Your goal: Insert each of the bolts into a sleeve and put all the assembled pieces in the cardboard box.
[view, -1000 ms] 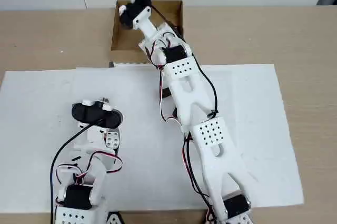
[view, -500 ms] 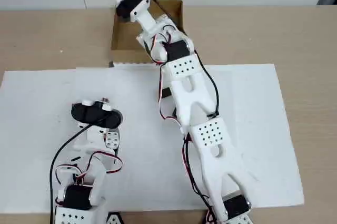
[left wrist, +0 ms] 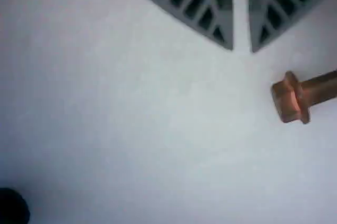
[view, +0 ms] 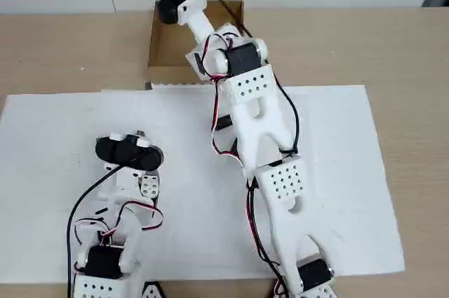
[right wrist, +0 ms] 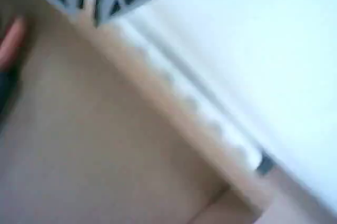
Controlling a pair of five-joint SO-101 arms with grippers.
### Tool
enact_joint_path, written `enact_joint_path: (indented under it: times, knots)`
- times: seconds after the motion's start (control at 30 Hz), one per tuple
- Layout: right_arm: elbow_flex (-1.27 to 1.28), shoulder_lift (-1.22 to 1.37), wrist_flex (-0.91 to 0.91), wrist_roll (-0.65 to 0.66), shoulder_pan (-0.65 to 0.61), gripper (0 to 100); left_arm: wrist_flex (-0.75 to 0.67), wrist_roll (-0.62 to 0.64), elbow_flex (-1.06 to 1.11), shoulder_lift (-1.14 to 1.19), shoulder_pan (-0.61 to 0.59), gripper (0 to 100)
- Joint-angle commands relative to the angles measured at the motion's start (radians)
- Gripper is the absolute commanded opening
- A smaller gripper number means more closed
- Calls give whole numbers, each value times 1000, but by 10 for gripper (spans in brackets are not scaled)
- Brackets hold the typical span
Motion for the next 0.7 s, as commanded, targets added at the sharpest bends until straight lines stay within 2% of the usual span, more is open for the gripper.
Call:
enact_joint_path:
  times: [0.0,0.23,0.5,0.67]
  knots:
    - [-87,-136,105,-52,-4,2,5,-6,-4,-8,5,7]
    - [-83,-245,174,-135,-1,2,5,-6,-4,-8,5,7]
    - [-80,-331,200,-138,-1,2,5,-5,-4,-8,5,7]
    - [80,-435,202,-152,1,2,5,-5,-4,-8,2,7]
